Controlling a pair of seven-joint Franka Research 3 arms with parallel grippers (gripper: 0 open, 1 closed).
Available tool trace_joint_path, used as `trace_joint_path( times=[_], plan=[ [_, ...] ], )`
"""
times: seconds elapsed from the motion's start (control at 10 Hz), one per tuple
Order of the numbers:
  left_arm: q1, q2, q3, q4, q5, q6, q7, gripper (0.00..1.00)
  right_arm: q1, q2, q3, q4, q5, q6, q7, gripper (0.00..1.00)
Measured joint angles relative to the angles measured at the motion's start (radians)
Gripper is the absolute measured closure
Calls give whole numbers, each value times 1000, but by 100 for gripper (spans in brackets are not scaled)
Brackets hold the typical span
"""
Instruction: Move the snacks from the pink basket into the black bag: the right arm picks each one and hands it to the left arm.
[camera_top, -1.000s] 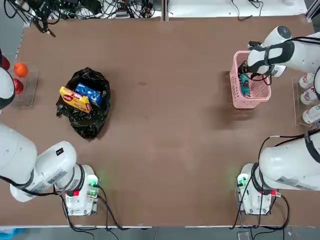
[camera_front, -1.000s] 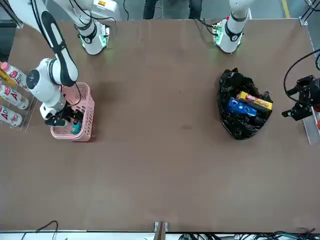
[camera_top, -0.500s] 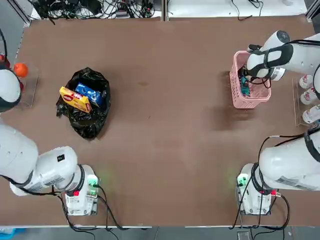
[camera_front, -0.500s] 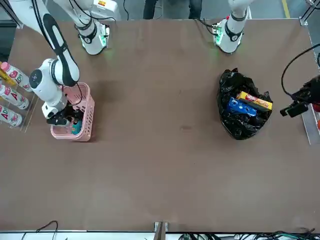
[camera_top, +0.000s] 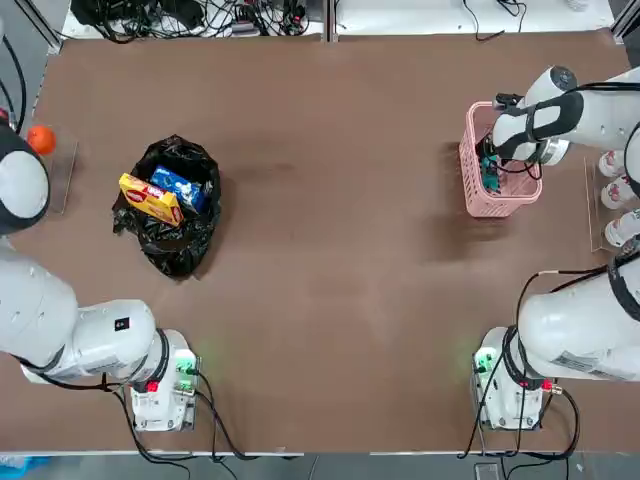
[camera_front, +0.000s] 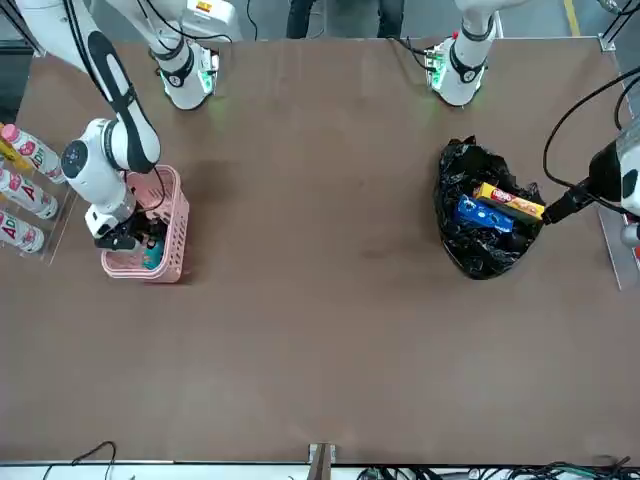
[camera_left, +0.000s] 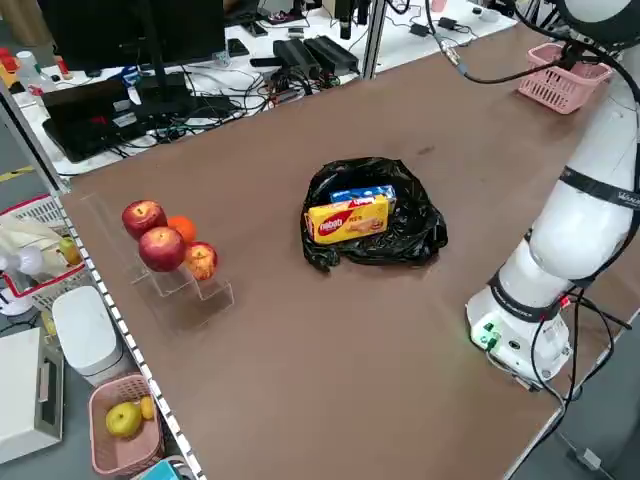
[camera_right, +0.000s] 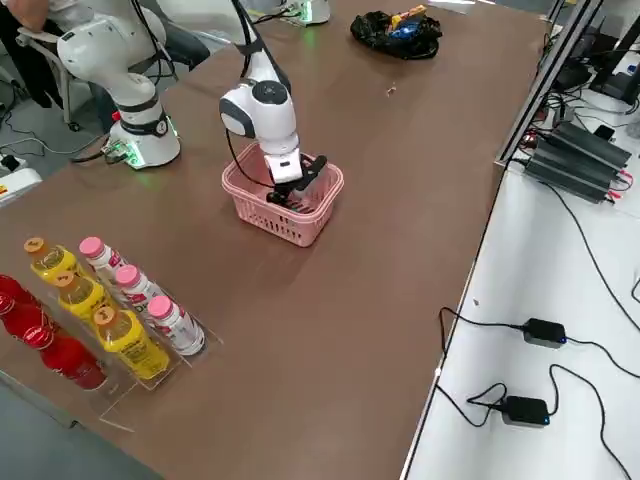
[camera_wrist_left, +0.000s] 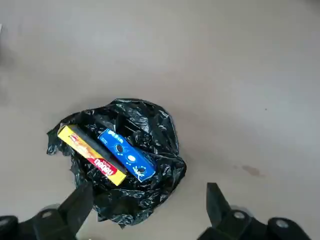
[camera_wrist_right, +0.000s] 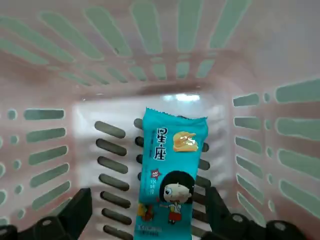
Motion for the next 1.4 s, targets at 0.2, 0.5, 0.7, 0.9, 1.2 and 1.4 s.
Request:
trace_joint_path(
  times=[0.2, 0.5, 0.7, 0.9, 1.2, 1.4],
  plan=[
    [59, -9, 1, 37, -55, -63, 116, 0, 0, 18, -1, 0, -20, 25, 0, 0],
    [84, -10, -2, 68, -66, -91, 250, 0, 1, 42, -21, -1, -50, 65, 0, 1],
    [68, -11, -18, 68, -60, -91, 272, 0, 2, 49, -22, -1, -57, 76, 0, 3],
    [3, -17, -24, 71, 14, -91, 280, 0, 3, 49, -22, -1, -58, 77, 0, 5],
    [-49, -46, -17, 73, 53, -91, 313, 0, 4, 50, -23, -1, -58, 78, 0, 14],
    [-43, -46, 4, 72, 54, -91, 388, 0, 4, 50, -24, -1, -59, 78, 0, 15]
  ],
)
